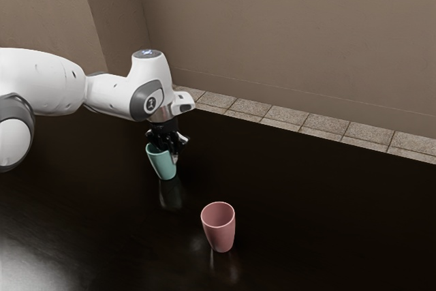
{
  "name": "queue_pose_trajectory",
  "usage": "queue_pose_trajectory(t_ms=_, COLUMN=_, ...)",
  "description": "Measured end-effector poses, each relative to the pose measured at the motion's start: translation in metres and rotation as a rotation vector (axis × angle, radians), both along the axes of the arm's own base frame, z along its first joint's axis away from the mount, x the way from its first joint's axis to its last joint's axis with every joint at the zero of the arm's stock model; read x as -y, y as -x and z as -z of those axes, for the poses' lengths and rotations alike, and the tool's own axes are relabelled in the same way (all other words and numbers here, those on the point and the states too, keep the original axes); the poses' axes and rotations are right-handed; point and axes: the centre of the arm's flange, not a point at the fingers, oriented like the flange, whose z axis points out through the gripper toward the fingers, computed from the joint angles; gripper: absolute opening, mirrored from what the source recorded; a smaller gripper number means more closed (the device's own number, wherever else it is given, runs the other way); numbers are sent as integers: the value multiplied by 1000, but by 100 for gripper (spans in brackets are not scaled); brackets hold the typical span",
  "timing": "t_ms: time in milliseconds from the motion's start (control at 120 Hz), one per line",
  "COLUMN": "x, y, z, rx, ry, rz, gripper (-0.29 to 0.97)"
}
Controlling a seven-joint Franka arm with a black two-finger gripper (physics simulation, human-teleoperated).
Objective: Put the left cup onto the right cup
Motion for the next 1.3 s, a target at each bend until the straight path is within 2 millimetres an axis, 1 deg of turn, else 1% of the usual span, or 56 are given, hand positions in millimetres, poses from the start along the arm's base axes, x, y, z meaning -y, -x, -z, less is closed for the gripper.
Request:
queue_pose_trajectory(t_ms=183, x=0, y=0, z=-3, rx=1, ry=-1, rz=-6, gripper=-8)
queue_pose_trajectory(t_ms=208, x=0, y=0, z=-7, rx=5, ry=-2, rz=-7, gripper=-8)
queue_pose_trajectory(t_ms=267, x=5, y=0, z=-23, rx=14, ry=-5, rz=-2, gripper=-9)
queue_pose_trajectory(t_ms=333, x=16, y=2, z=-37, rx=14, ry=-6, rz=9, gripper=-9)
queue_pose_trajectory(t_ms=367, x=30, y=5, z=-49, rx=19, ry=-6, rz=26, gripper=-9)
queue_pose_trajectory(t_ms=408, x=54, y=10, z=-72, rx=34, ry=-8, rz=57, gripper=-10)
queue_pose_trajectory(t_ms=458, x=84, y=29, z=-96, rx=38, ry=-11, rz=96, gripper=-10)
queue_pose_trajectory(t_ms=550, x=127, y=74, z=-116, rx=22, ry=-11, rz=152, gripper=-10)
queue_pose_trajectory(t_ms=600, x=151, y=91, z=-123, rx=22, ry=-11, rz=181, gripper=-10)
queue_pose_trajectory(t_ms=667, x=178, y=106, z=-123, rx=15, ry=-12, rz=211, gripper=-10)
queue_pose_trajectory(t_ms=758, x=217, y=118, z=-120, rx=19, ry=-11, rz=252, gripper=-10)
queue_pose_trajectory(t_ms=800, x=231, y=122, z=-118, rx=23, ry=-10, rz=264, gripper=-10)
queue_pose_trajectory(t_ms=842, x=240, y=124, z=-117, rx=28, ry=-8, rz=268, gripper=-10)
queue_pose_trajectory(t_ms=925, x=247, y=125, z=-114, rx=32, ry=-5, rz=256, gripper=-10)
queue_pose_trajectory(t_ms=1117, x=249, y=128, z=-109, rx=29, ry=1, rz=213, gripper=-10)
queue_pose_trajectory(t_ms=1300, x=263, y=137, z=-113, rx=39, ry=9, rz=201, gripper=-10)
